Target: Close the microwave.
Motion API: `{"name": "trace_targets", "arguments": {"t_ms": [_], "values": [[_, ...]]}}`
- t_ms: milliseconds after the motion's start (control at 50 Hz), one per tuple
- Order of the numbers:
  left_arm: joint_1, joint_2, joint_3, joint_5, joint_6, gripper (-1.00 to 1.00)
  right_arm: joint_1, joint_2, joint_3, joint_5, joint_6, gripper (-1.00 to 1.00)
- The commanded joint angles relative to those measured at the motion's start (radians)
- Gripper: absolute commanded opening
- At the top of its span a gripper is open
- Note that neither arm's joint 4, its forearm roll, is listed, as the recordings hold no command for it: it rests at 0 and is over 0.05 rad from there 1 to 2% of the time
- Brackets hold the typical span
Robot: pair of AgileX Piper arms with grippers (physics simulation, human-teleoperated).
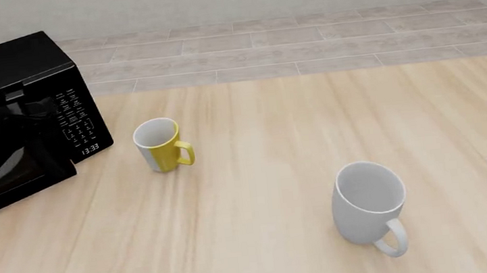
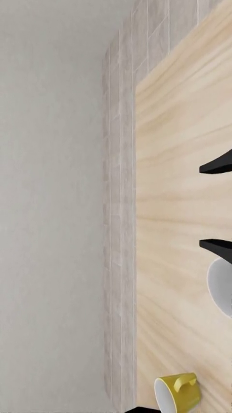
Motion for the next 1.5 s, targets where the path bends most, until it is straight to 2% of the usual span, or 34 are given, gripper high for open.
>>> {"name": "trace_targets", "arguments": {"t_ms": [20, 140, 180, 280, 420, 720, 800, 920, 940, 1020, 1120, 1240, 1380, 1460, 1500], "values": [[0.002, 0.115, -0.087, 0.084, 0.013, 1.0, 0.005, 0.0, 0.0, 0.002, 0.001, 1.0], [0.013, 0.148, -0.132, 0.108, 0.016, 1.0, 0.007, 0.0, 0.0, 0.004, 0.001, 1.0], [0.057, 0.169, -0.142, 0.094, 0.033, 1.0, 0.007, 0.0, 0.0, 0.006, -0.002, 1.0], [0.05, 0.203, -0.164, 0.095, 0.03, 1.0, -0.003, 0.0, 0.0, 0.009, 0.001, 1.0], [0.089, 0.266, -0.211, 0.096, 0.021, 1.0, 0.0, 0.0, 0.0, 0.012, 0.004, 1.0], [0.085, 0.254, -0.201, 0.096, 0.03, 1.0, 0.003, 0.0, 0.0, 0.021, 0.009, 1.0], [0.06, 0.168, -0.135, 0.078, 0.059, 1.0, -0.001, 0.0, 0.0, 0.022, 0.009, 1.0], [0.008, -0.015, 0.011, 0.061, 0.054, 1.0, 0.004, 0.0, 0.0, 0.021, 0.015, 1.0], [0.008, -0.016, 0.012, 0.061, 0.054, 1.0, 0.006, 0.0, 0.0, 0.018, 0.012, 1.0], [-0.031, -0.189, 0.114, 0.072, 0.079, 1.0, 0.013, 0.0, 0.0, 0.019, 0.007, 1.0], [-0.072, -0.36, 0.195, 0.136, 0.058, 1.0, 0.017, 0.0, 0.0, 0.017, 0.01, 1.0], [-0.12, -0.519, 0.25, 0.21, 0.063, 1.0, 0.021, 0.0, 0.0, 0.019, 0.005, 1.0], [-0.131, -0.641, 0.285, 0.277, 0.063, 1.0, 0.023, 0.0, 0.0, 0.022, -0.007, 1.0], [-0.146, -0.816, 0.309, 0.38, 0.058, 1.0, 0.025, 0.001, 0.0, 0.015, -0.011, 1.0], [-0.123, -0.945, 0.321, 0.458, 0.078, 1.0, 0.023, 0.001, 0.0, 0.016, -0.014, 1.0]]}}
